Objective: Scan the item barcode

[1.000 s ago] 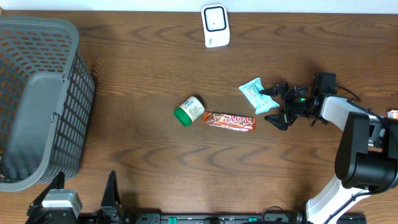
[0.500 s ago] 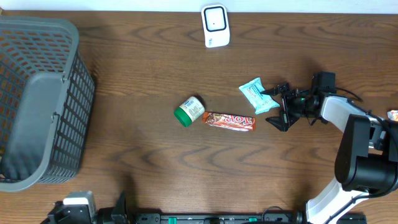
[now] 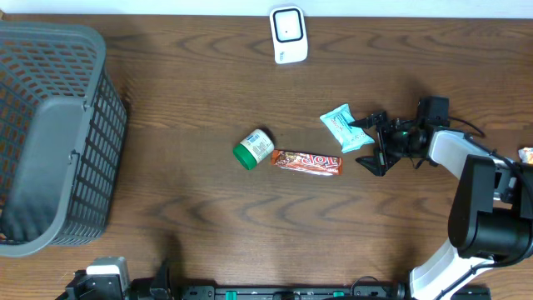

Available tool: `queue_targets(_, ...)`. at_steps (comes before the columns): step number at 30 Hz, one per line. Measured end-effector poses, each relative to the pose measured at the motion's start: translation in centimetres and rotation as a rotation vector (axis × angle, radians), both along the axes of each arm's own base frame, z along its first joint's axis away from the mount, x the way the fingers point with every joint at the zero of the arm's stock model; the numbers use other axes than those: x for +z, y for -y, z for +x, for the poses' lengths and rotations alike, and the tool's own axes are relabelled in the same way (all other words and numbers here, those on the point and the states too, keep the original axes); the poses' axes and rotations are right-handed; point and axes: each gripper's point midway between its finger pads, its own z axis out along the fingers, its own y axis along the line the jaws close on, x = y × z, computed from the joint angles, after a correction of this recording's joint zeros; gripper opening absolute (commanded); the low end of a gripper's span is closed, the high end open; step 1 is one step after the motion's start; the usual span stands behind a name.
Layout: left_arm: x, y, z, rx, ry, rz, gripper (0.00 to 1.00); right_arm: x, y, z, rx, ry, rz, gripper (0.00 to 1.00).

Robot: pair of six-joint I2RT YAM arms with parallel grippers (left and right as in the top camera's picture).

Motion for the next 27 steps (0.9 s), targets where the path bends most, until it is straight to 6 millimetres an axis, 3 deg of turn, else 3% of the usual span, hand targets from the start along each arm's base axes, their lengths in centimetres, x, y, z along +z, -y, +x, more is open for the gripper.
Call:
queue_targets(4, 0.0, 0.0, 0.0, 0.000, 0.000, 0.000, 0.98, 0.0, -0.3, 0.2, 0.013, 0.024, -0.022, 0.99)
queue_targets(12, 0.0, 0.0, 0.0, 0.000, 0.000, 0.000, 0.98, 0.1, -0.5, 3.8, 0.066, 0.231, -0.204, 0.97)
queue_targets(14, 0.0, 0.0, 0.0, 0.000, 0.000, 0.000, 0.98, 0.0, 0.2, 4.3, 0.061, 0.253, -0.265, 0.87)
queue_targets(15, 0.0, 0.0, 0.0, 0.000, 0.000, 0.000, 0.98, -0.1, 0.6, 4.6, 0.058, 0.263, -0.297, 0.77)
queue_targets(18, 0.0, 0.0, 0.0, 0.000, 0.000, 0.000, 0.98, -0.9, 2.1, 4.9, 0.035, 0.257, -0.396, 0.38)
queue_targets(19, 0.0, 0.0, 0.0, 0.000, 0.000, 0.000, 0.98, -1.2, 2.6, 4.8, 0.034, 0.249, -0.426, 0.14)
queue_targets(20, 0.0, 0.0, 0.0, 0.000, 0.000, 0.000, 0.98, -1.6, 2.9, 4.8, 0.030, 0.240, -0.446, 0.01)
queue_targets(23, 0.0, 0.0, 0.0, 0.000, 0.000, 0.000, 0.98, -2.5, 4.3, 4.9, 0.005, 0.222, -0.518, 0.01)
queue_targets(27, 0.0, 0.0, 0.0, 0.000, 0.000, 0.000, 0.98, -2.5, 4.6, 5.1, 0.020, 0.242, -0.542, 0.01)
